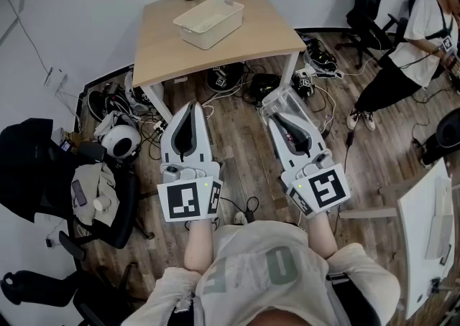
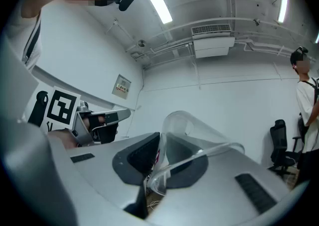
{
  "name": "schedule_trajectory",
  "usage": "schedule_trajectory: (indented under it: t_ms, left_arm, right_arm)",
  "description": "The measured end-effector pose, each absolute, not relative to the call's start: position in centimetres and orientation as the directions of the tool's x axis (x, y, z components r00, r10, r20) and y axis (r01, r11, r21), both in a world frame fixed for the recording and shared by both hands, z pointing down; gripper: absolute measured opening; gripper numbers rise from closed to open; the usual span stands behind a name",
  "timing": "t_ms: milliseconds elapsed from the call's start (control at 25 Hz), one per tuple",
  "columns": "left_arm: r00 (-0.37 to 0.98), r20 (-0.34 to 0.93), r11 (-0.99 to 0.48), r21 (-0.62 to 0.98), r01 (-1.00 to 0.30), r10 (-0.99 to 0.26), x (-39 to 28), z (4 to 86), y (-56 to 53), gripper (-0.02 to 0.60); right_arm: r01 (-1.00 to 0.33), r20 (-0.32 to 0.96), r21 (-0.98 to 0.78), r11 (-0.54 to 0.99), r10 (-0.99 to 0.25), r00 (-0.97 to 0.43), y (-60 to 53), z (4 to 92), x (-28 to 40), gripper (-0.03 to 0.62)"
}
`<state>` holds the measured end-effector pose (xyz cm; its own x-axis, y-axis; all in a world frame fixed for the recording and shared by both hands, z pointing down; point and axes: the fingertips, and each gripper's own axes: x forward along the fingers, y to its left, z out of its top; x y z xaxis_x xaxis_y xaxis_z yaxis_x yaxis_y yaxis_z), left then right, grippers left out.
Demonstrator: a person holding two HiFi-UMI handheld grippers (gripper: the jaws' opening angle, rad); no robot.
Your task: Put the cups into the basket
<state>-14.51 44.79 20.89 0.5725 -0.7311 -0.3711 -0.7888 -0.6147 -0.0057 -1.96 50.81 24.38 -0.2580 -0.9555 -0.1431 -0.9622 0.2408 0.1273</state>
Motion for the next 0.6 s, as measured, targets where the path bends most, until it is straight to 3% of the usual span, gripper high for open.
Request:
schedule_trajectory:
  t_ms: [600]
  left_arm:
    - [0.596,-0.357,-0.639,0.005,-0.769,-0.719,-16.2,22.3,39.7,0.005]
  right_arm:
    - [-0.964,-0.13,0.117,0.24,-0.958,-0.255,46.8,25.3,-4.5,0.025]
